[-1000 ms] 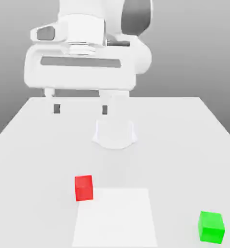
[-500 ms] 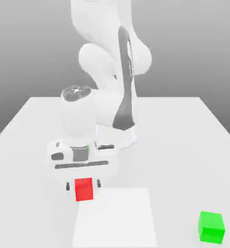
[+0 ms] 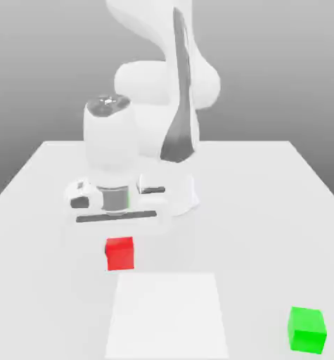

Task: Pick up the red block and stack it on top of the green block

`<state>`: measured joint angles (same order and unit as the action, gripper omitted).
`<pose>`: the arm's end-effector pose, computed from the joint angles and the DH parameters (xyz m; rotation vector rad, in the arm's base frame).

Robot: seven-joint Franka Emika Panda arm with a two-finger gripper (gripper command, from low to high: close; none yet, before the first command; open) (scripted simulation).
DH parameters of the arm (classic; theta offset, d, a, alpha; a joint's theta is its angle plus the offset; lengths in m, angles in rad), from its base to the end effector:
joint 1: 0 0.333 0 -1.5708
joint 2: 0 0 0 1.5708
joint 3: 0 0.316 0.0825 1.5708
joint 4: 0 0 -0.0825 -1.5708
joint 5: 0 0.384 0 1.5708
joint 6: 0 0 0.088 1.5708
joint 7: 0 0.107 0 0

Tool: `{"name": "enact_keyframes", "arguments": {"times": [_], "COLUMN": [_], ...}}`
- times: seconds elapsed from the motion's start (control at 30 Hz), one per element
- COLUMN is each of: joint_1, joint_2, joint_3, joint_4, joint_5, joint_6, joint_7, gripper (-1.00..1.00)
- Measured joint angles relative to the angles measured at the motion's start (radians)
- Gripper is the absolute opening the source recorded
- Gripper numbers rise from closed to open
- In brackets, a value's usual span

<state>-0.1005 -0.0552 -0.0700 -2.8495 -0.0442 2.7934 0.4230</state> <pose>0.3563 -0.0588 0.2129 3.0120 -0.8528 0.0007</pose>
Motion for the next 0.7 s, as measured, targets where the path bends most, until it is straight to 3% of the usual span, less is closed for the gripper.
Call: {"name": "enact_keyframes", "arguments": {"times": [0.43,0.57,0.6,0.7], "joint_1": [0.37,0.411,0.416,0.416], "joint_2": [0.24,0.37,0.397,0.397], "joint_3": [0.236,0.23,0.224,0.224], "joint_4": [0.46,0.497,0.499,0.499], "joint_5": [-0.022,-0.063,-0.073,-0.073], "joint_6": [-0.224,-0.132,-0.108,-0.108], "joint_7": [0.161,0.201,0.208,0.208], "gripper": [-1.0,-1.0,1.0,1.0]}}
